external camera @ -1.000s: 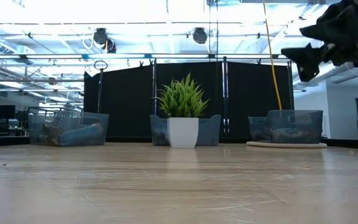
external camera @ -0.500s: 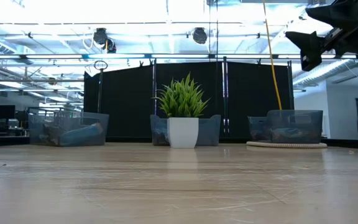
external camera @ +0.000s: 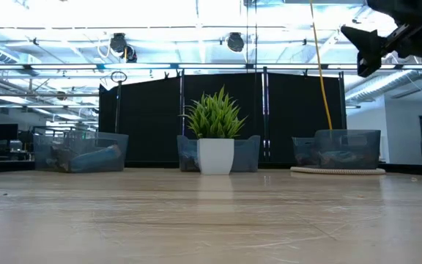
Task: Pick and place Granola Bars by type
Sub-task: Return to Home Position
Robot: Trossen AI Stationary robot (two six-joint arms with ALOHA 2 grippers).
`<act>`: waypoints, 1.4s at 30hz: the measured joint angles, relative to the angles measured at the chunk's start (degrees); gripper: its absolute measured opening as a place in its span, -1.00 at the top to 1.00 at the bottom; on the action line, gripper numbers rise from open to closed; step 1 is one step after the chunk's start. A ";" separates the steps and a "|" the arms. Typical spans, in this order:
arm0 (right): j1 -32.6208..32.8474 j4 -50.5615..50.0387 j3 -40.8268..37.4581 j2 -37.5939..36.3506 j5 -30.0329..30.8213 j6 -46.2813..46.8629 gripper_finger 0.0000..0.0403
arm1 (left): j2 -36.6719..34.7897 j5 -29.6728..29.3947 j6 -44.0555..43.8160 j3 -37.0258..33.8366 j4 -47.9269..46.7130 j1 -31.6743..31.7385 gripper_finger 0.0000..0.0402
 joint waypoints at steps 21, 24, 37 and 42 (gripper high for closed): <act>0.01 0.09 -0.04 -7.09 -0.01 0.00 -0.18 | -27.82 -5.35 -3.73 -30.02 10.22 -0.01 0.14; 0.00 0.49 -0.04 -7.86 0.00 0.00 -0.18 | -27.92 -8.62 -3.99 -33.57 13.54 0.02 0.12; 0.00 0.42 -0.04 -7.86 -0.02 0.00 -0.18 | -27.92 -11.53 -4.31 -46.21 31.29 0.00 0.19; 0.00 0.41 -0.04 -7.86 -0.02 0.00 -0.18 | -27.80 -13.11 -4.51 -49.25 34.17 -0.02 0.18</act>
